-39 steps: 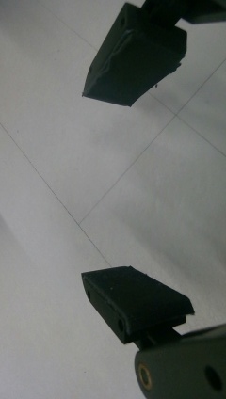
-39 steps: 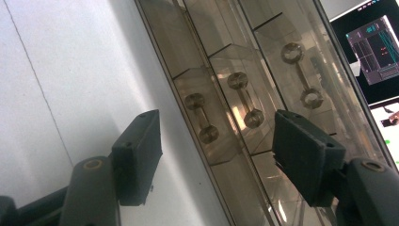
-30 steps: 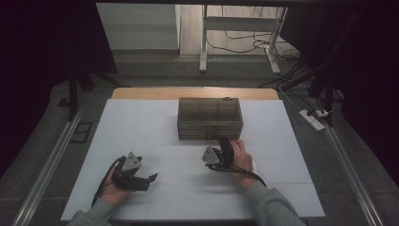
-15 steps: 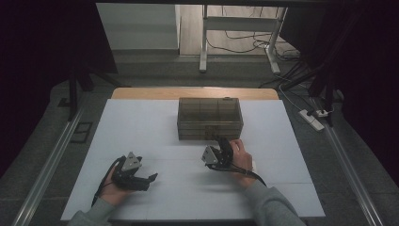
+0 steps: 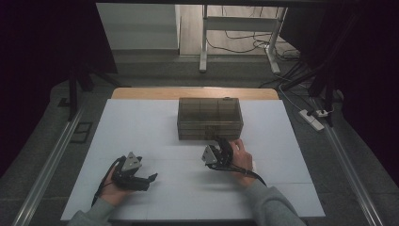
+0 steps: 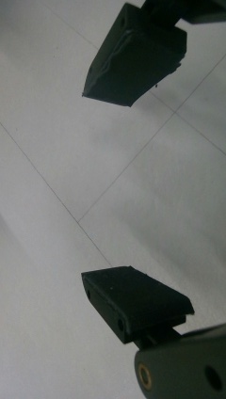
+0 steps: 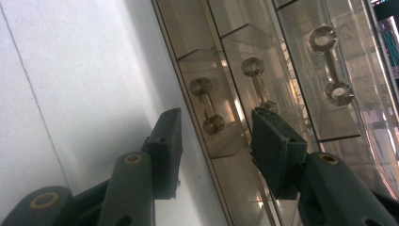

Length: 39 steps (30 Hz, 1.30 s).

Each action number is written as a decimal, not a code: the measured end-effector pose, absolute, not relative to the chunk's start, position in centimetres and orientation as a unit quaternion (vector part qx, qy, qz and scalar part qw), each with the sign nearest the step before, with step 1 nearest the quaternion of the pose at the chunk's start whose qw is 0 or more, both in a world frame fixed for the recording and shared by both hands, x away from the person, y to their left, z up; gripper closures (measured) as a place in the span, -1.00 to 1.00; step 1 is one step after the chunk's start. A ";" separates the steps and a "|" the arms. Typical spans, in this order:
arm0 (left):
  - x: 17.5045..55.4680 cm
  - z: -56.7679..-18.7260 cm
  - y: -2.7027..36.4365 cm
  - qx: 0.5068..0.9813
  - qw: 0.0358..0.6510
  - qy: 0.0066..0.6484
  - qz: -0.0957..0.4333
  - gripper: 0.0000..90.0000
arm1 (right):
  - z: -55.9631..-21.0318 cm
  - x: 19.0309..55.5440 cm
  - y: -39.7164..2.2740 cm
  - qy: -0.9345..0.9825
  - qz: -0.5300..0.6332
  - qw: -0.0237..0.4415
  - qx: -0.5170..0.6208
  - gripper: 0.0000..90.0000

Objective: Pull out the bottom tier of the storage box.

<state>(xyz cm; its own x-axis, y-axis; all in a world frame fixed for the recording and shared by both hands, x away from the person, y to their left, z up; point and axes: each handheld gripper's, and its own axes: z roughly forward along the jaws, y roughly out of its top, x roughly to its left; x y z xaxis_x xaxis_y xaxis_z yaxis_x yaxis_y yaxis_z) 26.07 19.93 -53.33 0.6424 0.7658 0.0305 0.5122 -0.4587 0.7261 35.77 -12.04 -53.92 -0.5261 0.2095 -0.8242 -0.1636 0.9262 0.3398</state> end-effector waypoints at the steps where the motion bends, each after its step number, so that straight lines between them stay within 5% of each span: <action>1: 26.1 -53.3 19.9 0.835 0.352 0.383 0.180 -0.72 | -53.9 35.8 -12.0 0.852 0.191 0.487 0.013 0.20; 39: 26.1 -53.4 19.9 0.837 0.350 0.381 0.178 -0.72 | -54.7 36.4 -11.6 0.854 0.162 0.495 0.001 0.44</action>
<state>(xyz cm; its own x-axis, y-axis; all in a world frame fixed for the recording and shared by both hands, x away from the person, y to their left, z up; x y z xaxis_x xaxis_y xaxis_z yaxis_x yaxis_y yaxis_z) 26.08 19.90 -53.38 0.6460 0.7627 0.0316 0.5126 -0.4641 0.7224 36.36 -11.59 -54.72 -0.5095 0.1627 -0.8449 -0.1583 0.9475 0.2779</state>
